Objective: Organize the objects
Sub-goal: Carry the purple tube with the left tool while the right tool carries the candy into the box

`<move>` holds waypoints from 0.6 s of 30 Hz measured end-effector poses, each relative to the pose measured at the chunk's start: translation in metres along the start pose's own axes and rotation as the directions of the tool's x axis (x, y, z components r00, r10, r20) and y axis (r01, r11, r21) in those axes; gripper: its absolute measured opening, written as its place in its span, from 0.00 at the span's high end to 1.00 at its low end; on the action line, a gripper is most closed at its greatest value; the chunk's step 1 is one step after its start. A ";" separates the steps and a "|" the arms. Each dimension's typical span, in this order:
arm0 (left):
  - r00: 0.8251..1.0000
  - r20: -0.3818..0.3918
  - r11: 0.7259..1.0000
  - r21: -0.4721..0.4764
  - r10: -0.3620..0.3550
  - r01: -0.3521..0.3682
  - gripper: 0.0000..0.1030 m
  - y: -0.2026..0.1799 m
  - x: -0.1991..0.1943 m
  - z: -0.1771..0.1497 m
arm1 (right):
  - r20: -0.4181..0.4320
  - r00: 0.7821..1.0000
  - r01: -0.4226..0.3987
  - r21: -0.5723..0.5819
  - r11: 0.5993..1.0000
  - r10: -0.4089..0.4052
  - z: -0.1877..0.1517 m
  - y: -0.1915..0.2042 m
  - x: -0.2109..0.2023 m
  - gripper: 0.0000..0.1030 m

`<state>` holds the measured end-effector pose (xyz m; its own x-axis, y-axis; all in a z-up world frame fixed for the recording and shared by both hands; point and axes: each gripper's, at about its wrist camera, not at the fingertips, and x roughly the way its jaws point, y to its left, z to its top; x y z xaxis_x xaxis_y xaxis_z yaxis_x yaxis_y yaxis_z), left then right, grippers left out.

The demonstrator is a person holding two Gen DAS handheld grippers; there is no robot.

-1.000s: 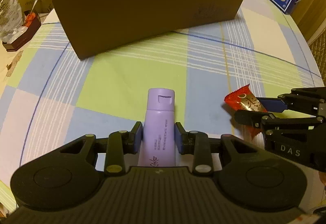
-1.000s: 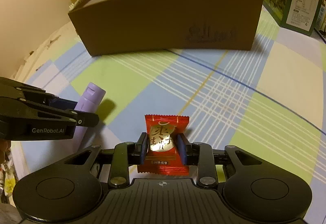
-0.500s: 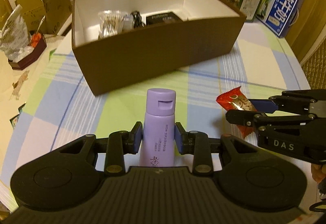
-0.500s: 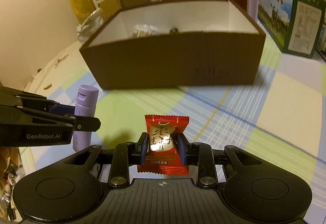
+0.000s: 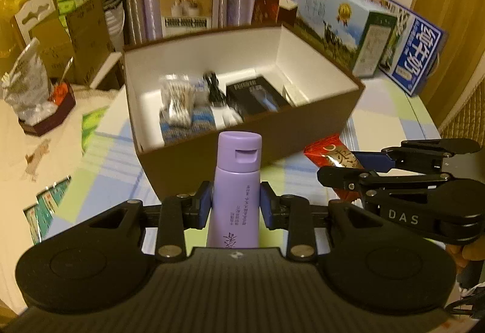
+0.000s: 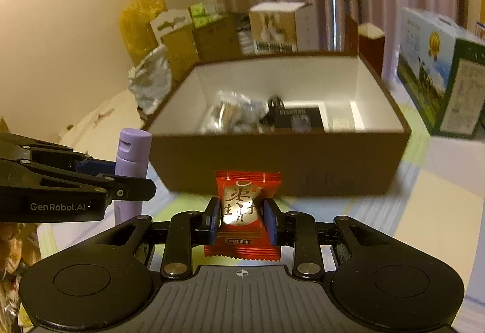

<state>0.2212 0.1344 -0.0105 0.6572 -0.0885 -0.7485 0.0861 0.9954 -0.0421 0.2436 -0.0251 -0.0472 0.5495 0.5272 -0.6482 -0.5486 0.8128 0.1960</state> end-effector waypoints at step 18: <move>0.993 0.108 0.999 -0.021 0.050 -0.048 0.73 0.039 0.020 0.078 | 0.120 0.993 -0.018 0.020 1.000 0.016 0.085 -0.001 0.034 0.73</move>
<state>0.2959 0.1685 0.0249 0.7375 -0.0424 -0.6740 0.0390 0.9990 -0.0202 0.3162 0.0132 -0.0070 0.6124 0.5659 -0.5520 -0.5458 0.8078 0.2225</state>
